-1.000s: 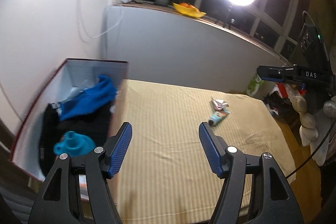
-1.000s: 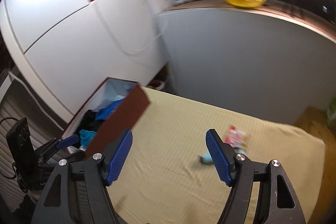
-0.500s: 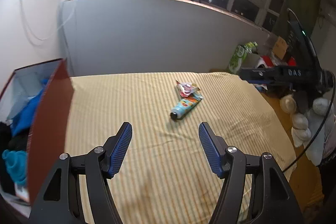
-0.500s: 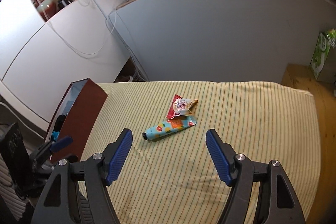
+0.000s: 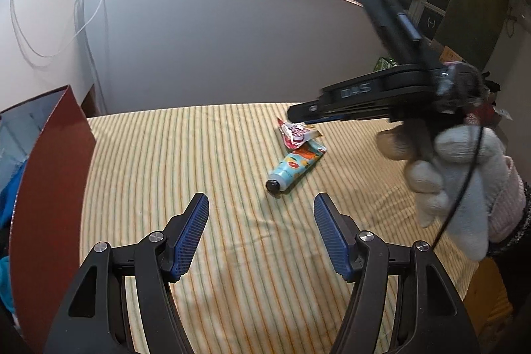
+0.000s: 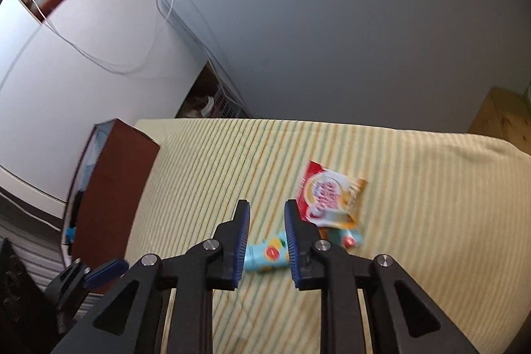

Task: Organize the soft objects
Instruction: 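Close the left tool on the hand cream tube while the right tool approaches the Coffee-mate sachet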

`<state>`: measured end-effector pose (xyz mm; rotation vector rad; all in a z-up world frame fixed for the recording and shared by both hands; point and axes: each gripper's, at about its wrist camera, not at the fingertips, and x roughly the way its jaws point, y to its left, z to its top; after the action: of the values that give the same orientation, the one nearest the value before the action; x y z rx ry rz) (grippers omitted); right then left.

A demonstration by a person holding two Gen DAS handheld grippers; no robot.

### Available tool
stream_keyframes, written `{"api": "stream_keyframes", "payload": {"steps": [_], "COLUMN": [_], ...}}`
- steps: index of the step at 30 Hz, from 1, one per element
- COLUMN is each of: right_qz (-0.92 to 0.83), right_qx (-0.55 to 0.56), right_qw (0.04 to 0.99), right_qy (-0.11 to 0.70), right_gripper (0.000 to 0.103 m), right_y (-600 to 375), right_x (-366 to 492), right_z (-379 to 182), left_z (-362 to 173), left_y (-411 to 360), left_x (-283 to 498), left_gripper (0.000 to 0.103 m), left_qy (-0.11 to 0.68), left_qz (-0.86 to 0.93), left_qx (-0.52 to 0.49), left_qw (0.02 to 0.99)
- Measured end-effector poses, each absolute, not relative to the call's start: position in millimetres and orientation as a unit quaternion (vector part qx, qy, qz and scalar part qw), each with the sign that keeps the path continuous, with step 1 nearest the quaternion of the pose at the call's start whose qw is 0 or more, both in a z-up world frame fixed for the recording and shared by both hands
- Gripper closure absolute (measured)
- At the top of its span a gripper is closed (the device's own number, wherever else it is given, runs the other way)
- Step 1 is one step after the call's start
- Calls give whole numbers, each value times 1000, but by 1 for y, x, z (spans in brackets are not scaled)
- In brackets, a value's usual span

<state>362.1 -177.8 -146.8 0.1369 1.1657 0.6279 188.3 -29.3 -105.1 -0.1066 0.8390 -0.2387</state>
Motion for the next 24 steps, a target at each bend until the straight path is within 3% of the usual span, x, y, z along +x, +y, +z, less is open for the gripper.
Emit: {"api": "stream_keyframes", "payload": {"steps": [13,24], "right_qz": [256,208], "right_qx": [-5,41], "right_qw": [776,783], "right_qy": [576,585], "right_gripper": [84,88], "right_y": [-121,-178], "right_x": [397,393], "right_z": [-190,-193], "left_z": [-115,-118], "left_y": [-24,-43], "left_x": [200,212], "left_gripper": [38,38], "left_qy": [417,422], "left_qz": [-113,-133], "left_qx": [-56,-38], "left_qw": [900,896]}}
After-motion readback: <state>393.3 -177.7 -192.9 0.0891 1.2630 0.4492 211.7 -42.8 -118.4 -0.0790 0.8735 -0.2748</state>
